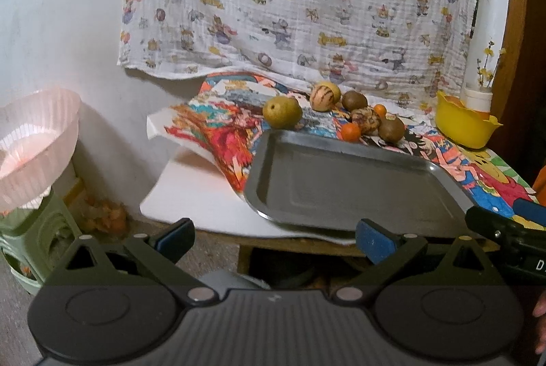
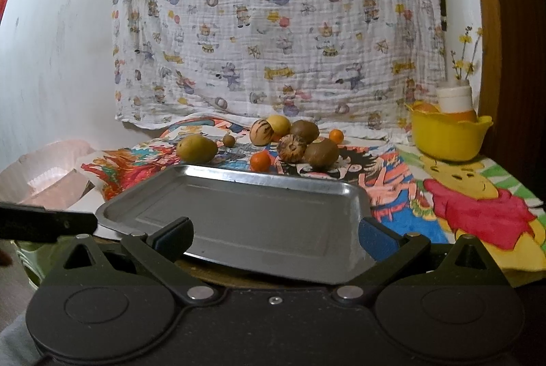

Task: Organize fruits
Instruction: 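Grasp the stickered brown kiwi with the right tool while the left tool grasps a small orange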

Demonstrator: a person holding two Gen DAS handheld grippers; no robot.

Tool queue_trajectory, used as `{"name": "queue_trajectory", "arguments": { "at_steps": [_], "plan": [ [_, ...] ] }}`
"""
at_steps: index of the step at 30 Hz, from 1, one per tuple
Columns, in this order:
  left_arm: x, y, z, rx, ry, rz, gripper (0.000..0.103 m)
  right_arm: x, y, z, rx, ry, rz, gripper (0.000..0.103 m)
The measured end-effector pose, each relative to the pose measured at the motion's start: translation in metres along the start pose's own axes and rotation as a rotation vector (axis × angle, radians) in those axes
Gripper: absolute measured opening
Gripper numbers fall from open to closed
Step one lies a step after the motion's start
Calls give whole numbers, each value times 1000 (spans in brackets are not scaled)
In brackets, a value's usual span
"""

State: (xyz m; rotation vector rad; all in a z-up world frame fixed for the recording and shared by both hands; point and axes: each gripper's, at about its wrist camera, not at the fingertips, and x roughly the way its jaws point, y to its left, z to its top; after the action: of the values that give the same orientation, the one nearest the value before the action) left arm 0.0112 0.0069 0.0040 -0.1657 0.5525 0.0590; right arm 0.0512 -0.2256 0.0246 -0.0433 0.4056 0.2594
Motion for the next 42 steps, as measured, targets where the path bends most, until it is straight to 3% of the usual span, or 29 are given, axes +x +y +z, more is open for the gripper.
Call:
{"name": "queue_trajectory", "arguments": {
  "at_steps": [7, 15, 32, 42],
  "plan": [
    [14, 6, 29, 27, -6, -7, 102, 16, 1, 13, -71, 13, 9, 103],
    [39, 6, 65, 41, 46, -25, 102, 48, -2, 36, -51, 68, 26, 103],
    [125, 1, 142, 87, 134, -47, 102, 137, -15, 89, -63, 143, 36, 103],
    [170, -38, 160, 208, 155, -173, 102, 180, -54, 110, -212, 228, 82, 103]
  ]
}}
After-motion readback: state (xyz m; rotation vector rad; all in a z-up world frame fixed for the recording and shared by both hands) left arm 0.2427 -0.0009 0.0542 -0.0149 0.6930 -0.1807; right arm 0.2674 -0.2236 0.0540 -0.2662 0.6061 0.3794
